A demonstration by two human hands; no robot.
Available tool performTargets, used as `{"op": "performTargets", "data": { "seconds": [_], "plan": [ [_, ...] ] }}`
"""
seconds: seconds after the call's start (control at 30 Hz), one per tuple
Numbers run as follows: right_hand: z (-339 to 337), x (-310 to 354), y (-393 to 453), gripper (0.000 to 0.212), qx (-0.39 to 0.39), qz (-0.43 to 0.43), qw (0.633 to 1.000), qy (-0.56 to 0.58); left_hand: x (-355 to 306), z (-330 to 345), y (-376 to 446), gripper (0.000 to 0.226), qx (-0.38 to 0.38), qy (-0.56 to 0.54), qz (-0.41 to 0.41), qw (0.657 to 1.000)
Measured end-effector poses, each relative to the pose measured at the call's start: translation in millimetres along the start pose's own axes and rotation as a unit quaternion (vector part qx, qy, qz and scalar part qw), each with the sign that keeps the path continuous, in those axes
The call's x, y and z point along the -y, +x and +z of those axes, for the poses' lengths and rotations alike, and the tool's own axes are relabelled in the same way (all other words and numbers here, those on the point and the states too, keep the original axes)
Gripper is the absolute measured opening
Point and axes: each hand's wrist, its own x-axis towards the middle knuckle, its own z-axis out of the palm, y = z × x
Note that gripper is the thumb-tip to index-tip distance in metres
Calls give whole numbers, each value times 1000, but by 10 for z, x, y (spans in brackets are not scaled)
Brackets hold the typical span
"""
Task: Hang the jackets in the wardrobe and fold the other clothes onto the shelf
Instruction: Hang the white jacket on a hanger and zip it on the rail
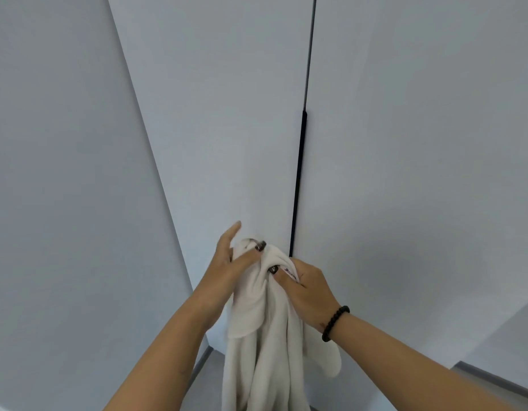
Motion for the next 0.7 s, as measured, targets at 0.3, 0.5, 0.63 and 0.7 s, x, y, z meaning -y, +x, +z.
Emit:
{"op": "performTargets", "data": {
  "seconds": [0.3,0.5,0.63,0.7],
  "plan": [
    [184,115,298,28,-24,44,998,-37,505,-435,360,29,84,326,86,938],
    [263,136,432,15,-71,70,991,-93,529,-628,692,21,31,233,100,967],
    [207,223,594,19,-204,59,970,-116,447,-599,895,17,21,173,105,979],
    [137,342,742,26,-339,42,935,-92,359,-612,986,15,45,166,106,979]
  ]
}}
